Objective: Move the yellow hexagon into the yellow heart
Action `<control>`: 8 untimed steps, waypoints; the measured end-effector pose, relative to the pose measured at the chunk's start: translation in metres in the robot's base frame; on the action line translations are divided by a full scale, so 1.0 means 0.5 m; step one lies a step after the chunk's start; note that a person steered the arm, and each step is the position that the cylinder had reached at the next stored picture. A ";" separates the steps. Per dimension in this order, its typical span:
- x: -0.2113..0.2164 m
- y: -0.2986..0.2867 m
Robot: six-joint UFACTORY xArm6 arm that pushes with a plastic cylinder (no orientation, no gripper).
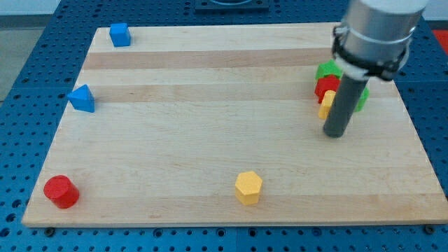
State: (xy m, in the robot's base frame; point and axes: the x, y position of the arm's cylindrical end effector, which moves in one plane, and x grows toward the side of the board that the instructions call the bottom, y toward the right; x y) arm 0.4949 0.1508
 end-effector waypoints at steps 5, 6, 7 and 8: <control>0.133 -0.344; 0.067 -0.342; -0.005 -0.308; -0.061 -0.250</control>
State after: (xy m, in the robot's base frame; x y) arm 0.4645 0.0256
